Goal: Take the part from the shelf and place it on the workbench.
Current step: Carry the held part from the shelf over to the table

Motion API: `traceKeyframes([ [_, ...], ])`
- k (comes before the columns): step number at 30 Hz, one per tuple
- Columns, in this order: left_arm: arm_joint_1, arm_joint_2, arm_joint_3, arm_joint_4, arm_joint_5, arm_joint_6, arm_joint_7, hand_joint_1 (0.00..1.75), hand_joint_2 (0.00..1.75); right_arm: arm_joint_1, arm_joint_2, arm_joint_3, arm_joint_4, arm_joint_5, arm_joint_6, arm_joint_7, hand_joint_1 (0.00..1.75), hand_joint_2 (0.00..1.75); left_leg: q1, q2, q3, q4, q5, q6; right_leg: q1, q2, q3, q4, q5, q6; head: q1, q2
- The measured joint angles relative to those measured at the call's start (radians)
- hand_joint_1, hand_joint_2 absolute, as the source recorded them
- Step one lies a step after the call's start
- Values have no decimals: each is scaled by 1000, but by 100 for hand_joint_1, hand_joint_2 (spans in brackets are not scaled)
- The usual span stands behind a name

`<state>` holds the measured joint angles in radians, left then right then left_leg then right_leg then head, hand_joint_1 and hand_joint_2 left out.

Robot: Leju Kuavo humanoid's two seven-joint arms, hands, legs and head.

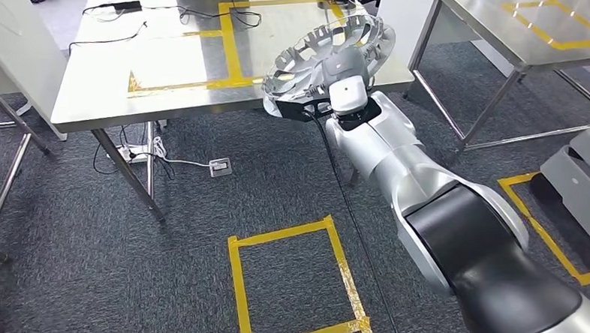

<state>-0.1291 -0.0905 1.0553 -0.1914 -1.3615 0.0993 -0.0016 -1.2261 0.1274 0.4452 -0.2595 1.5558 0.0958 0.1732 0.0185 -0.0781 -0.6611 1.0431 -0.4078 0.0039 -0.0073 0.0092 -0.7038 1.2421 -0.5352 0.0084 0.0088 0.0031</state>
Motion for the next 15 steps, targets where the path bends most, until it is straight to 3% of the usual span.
traceKeyframes([
  [2,0,0,0,0,0,-2,1,0,175,1,0,0,0,0,0,-1,175,175,0,-26,-4,3,2,-7,-4,43,61,-134,57,-8,-1,0],
  [4,0,0,0,0,2,-3,3,0,175,1,0,0,0,0,-1,-2,175,175,3,-49,-13,2,7,-21,-4,68,87,-191,68,-12,-1,0],
  [6,4,1,1,0,5,-3,6,0,175,2,3,0,0,0,-2,-2,175,175,7,-69,-19,-4,15,-37,-3,50,89,-198,71,-17,-1,0],
  [7,7,1,1,0,6,-3,7,0,175,2,6,0,0,0,-2,-2,175,175,5,-56,-23,-2,13,-42,-4,39,92,-203,75,-22,-2,0],
  [8,8,1,1,1,7,-3,8,0,175,1,9,0,0,0,-2,-2,175,175,3,-28,-32,13,2,-48,-6,27,95,-209,78,-28,-4,0],
  [10,7,2,1,1,8,-3,9,0,175,1,12,0,0,0,-2,-1,175,175,-1,44,-72,103,-49,-56,-5,4,99,-215,82,-38,-9,0],
  [11,5,2,1,1,8,-3,9,0,175,1,13,0,0,0,-2,0,175,175,0,64,-100,167,-78,-60,-4,-9,99,-215,82,-41,-11,0],
  [13,4,2,1,1,8,-3,9,0,175,1,12,0,0,0,-2,1,175,175,2,73,-134,250,-104,-65,-4,-34,99,-213,79,-43,-11,0],
  [14,5,3,1,1,8,-3,9,0,175,1,12,0,0,1,-2,1,175,175,3,75,-127,246,-93,-66,-4,-45,99,-212,77,-42,-11,0],
  [15,5,3,1,1,8,-3,10,0,175,1,12,0,0,1,-2,0,175,175,3,81,-100,201,-67,-66,-4,-56,99,-209,75,-40,-11,0],
])
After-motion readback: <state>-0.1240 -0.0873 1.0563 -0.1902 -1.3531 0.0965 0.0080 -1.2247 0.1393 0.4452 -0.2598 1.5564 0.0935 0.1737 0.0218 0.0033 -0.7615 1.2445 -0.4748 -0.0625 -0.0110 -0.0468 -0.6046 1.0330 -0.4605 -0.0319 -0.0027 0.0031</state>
